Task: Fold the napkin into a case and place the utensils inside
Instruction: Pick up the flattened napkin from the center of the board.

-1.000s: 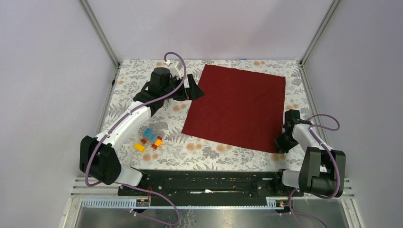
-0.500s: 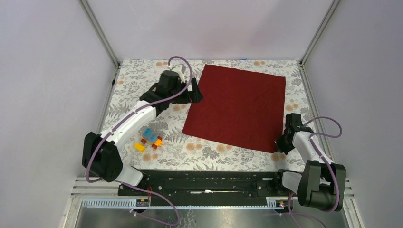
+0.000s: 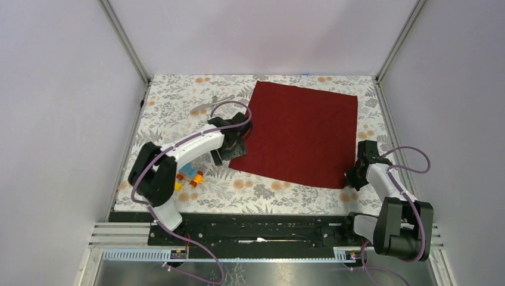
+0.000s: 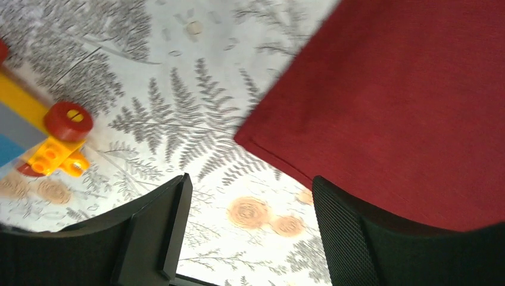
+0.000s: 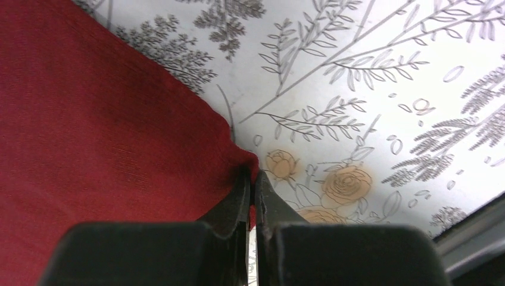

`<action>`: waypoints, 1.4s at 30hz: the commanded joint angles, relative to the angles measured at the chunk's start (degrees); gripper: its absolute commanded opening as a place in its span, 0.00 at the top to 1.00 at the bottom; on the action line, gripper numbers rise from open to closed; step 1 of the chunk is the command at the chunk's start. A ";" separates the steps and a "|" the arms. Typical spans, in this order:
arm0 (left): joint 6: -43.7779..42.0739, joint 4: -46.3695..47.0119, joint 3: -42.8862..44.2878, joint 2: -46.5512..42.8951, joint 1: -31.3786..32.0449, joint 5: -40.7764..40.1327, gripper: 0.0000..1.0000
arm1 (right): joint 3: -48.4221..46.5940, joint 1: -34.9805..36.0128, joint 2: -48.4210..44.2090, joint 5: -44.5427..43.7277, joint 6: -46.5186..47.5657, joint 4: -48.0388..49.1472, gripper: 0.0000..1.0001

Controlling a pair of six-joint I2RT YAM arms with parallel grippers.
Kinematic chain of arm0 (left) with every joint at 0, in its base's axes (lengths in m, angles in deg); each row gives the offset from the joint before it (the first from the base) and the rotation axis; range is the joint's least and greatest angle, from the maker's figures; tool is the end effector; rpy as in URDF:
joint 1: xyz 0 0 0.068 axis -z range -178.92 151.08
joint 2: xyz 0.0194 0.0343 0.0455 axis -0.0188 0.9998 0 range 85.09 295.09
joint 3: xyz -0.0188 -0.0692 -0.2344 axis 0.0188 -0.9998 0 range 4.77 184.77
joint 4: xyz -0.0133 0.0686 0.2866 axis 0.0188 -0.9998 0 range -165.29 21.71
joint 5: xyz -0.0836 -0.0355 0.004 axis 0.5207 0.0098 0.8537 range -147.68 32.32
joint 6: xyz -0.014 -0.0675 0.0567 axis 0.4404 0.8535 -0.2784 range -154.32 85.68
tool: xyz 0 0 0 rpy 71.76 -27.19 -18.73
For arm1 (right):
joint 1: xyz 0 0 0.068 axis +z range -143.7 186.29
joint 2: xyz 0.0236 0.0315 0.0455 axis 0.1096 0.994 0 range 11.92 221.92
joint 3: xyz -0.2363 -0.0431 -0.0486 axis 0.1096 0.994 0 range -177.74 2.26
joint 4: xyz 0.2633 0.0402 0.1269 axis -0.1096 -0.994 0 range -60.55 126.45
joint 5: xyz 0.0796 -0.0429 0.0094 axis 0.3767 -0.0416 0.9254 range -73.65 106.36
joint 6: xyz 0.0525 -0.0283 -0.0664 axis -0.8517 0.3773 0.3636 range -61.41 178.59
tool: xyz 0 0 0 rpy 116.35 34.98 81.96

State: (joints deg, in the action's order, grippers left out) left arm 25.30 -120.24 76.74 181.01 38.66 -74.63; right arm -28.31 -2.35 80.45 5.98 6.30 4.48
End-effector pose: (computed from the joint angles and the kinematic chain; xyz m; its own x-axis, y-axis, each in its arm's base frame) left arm 0.3007 -0.2021 0.1429 -0.8435 -0.3922 -0.3671 -0.3964 0.9156 -0.0673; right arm 0.2393 -0.0508 0.0641 -0.4026 0.8484 -0.3437 0.8625 0.4774 0.1680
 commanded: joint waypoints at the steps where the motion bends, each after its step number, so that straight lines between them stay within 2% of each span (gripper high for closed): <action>1: 8.10 -7.13 2.16 3.05 -0.12 -6.47 0.23 | 3.67 0.03 2.61 1.41 -0.76 4.55 1.00; 5: 8.61 -5.42 2.29 6.52 -0.76 -4.45 0.36 | 4.85 0.03 1.47 2.52 -0.30 5.83 1.00; 11: 8.87 -4.24 4.30 10.06 -0.76 -4.02 0.35 | 5.54 0.04 0.54 3.51 1.02 6.97 1.00; 27: 9.37 5.12 -3.36 12.63 -1.26 -0.44 0.41 | 5.60 0.03 0.51 4.06 1.50 6.82 1.00; 36: 11.04 16.46 -14.66 8.23 -3.18 4.91 0.72 | 5.96 0.03 -3.67 2.72 -0.05 3.14 1.00; 42: 7.80 20.19 -18.52 -1.02 -5.84 6.79 0.96 | 3.77 0.03 -13.57 2.83 2.68 -3.04 1.00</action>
State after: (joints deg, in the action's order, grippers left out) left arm 34.98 -103.67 62.03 182.37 34.40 -70.33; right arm -23.96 -2.44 72.69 8.15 7.57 7.78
